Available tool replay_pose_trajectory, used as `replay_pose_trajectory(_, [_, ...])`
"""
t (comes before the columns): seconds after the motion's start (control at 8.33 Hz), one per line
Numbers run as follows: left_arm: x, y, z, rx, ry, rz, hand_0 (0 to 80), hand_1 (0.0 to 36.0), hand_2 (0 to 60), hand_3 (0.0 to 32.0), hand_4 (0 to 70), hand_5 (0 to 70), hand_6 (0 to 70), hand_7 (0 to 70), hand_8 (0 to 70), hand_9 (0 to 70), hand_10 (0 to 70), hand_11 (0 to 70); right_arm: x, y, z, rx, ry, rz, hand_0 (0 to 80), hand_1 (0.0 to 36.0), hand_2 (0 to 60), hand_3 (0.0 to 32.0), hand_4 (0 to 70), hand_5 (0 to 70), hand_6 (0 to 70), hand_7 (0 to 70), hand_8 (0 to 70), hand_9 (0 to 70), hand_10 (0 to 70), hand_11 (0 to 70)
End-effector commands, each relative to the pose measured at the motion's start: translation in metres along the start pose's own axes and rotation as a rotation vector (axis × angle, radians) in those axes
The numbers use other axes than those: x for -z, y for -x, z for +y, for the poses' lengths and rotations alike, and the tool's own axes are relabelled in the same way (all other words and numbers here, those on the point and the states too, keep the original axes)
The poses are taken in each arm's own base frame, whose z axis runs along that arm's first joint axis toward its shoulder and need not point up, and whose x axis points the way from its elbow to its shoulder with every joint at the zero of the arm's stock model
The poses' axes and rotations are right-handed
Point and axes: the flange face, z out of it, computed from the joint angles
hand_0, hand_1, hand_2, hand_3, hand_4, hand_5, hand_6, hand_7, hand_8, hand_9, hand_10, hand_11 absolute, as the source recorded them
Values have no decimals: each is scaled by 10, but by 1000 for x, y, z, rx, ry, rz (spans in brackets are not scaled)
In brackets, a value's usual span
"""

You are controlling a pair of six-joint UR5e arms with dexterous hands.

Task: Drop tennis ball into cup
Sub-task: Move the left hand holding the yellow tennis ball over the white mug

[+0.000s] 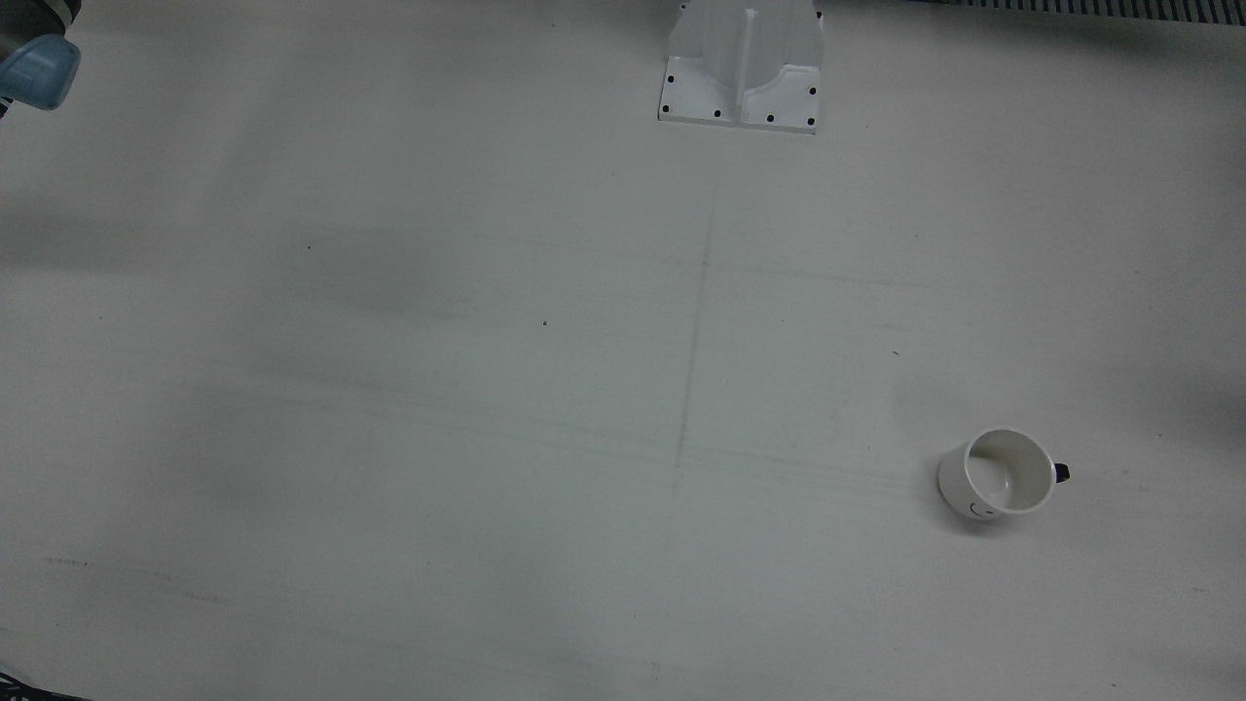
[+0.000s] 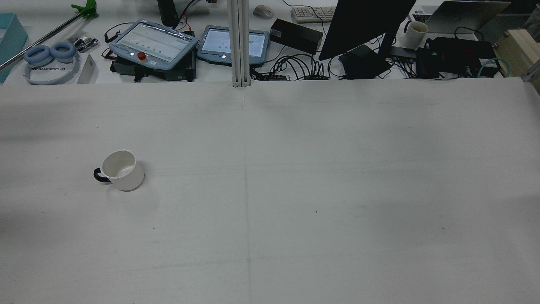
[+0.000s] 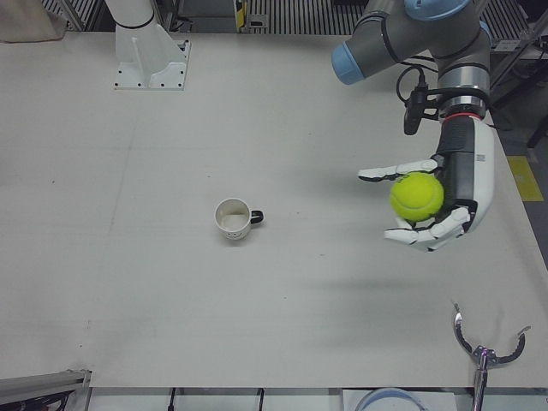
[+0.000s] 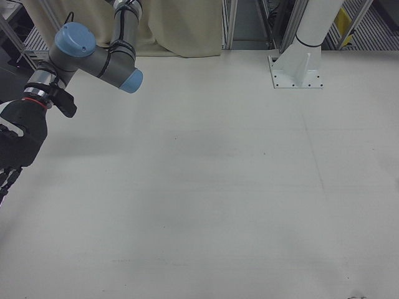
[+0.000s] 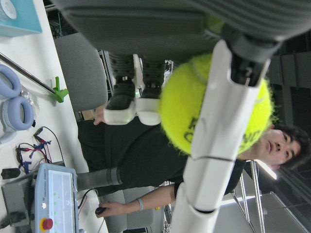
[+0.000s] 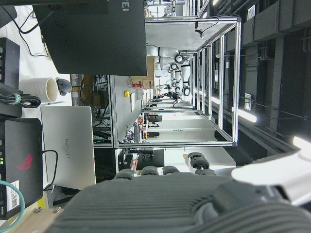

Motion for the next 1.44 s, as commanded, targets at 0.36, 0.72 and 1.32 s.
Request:
replay_pose_trajectory(0.36, [-52, 184, 125, 36, 210, -308, 575, 174, 52, 0, 420, 165, 578, 700, 514, 700, 396, 562, 0, -1, -1, -1, -3, 1, 0, 0, 0, 0, 0, 0, 0, 0, 0, 0, 0, 0])
replay_pose_trajectory(0.72, [-47, 236, 136, 5, 254, -385, 522, 129, 114, 0, 388, 179, 697, 700, 514, 700, 375, 533, 0, -1, -2, -1, -5, 1, 0, 0, 0, 0, 0, 0, 0, 0, 0, 0, 0, 0])
replay_pose_trajectory(1.32, [-45, 262, 147, -26, 288, -414, 474, 109, 234, 0, 337, 164, 700, 700, 431, 591, 251, 369, 0, -1, -1, -1, -3, 1, 0, 0, 0, 0, 0, 0, 0, 0, 0, 0, 0, 0])
